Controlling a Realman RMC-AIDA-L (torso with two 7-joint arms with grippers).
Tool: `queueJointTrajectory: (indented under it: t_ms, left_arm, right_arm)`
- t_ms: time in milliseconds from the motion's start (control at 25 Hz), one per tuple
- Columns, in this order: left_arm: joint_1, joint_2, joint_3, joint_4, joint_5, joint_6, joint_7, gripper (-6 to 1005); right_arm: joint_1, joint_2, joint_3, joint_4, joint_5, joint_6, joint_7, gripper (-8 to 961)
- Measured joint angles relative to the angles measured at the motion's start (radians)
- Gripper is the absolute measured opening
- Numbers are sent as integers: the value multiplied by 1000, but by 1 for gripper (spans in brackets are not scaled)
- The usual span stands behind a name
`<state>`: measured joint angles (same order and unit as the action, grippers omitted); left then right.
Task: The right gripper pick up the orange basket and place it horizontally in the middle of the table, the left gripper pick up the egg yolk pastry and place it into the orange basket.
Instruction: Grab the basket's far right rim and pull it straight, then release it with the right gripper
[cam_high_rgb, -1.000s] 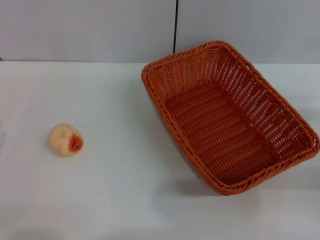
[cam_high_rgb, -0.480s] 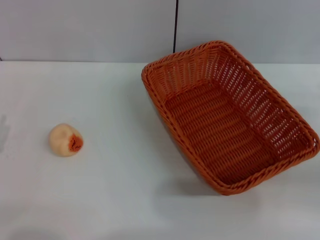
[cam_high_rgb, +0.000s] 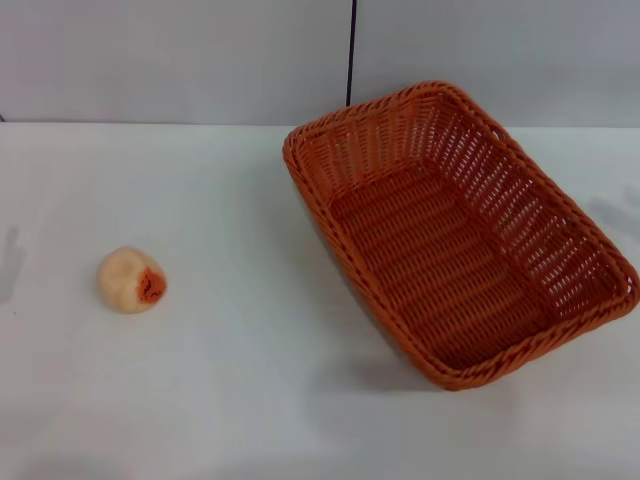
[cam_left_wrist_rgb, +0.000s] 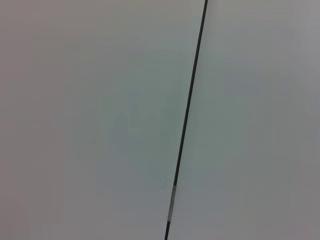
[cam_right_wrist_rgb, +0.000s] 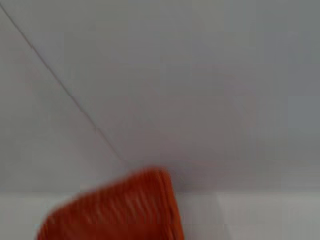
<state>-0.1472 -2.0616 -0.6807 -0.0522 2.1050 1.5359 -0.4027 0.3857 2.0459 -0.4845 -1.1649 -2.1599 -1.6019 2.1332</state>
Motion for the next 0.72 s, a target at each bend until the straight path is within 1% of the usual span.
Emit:
queueJointTrajectory:
  t_ms: [80, 200, 280, 400, 560, 640, 720]
  left_arm:
    - [0, -1, 3, 0, 1, 1, -1, 798]
    - [4, -1, 4, -3, 1, 2, -2, 795]
    - [8, -1, 5, -6, 1, 5, -3, 794]
    - [16, -3, 5, -10, 1, 10, -3, 792]
    - [24, -5, 6, -11, 1, 16, -3, 789]
    - [27, -5, 6, -12, 1, 19, -4, 788]
    - [34, -5, 6, -14, 1, 24, -4, 786]
  right_arm:
    - [54, -24, -18, -28, -118, -65, 113, 630]
    - [135, -59, -24, -4, -232, -140, 205, 630]
    - [175, -70, -33, 13, -280, -156, 235, 629]
    - [210, -76, -72, 44, -314, -157, 256, 629]
    - [245, -86, -117, 142, -323, -112, 265, 629]
    - [258, -85, -127, 192, -324, -77, 262, 629]
    - [273, -80, -136, 238, -323, -41, 247, 630]
